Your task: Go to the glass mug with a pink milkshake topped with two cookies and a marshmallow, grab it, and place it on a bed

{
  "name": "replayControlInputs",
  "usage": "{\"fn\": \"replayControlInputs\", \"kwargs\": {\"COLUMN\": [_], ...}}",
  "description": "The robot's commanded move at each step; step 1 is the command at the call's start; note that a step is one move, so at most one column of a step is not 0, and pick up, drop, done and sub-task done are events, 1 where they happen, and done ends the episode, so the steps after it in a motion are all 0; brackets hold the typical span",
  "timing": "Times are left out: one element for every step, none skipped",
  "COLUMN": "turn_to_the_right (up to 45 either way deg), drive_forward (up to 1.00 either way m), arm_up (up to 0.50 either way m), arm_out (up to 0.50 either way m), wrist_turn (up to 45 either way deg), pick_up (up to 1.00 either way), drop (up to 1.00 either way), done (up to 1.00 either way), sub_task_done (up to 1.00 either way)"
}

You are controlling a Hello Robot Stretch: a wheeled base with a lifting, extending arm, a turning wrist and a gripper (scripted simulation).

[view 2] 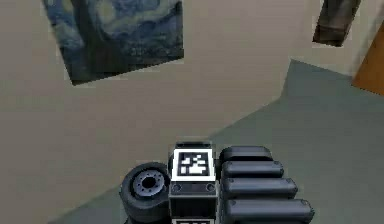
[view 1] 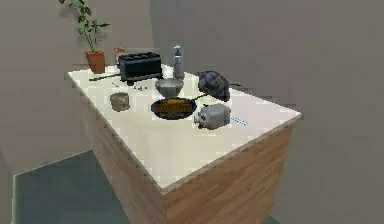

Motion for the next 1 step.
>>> {"fn": "replayControlInputs", "kwargs": {"turn_to_the_right": [36.0], "drive_forward": [0.0], "arm_up": [0.0], "arm_out": [0.0], "wrist_turn": [0.0], "pick_up": [0.0], "drop": [0.0], "done": [0.0], "sub_task_done": [0.0]}}
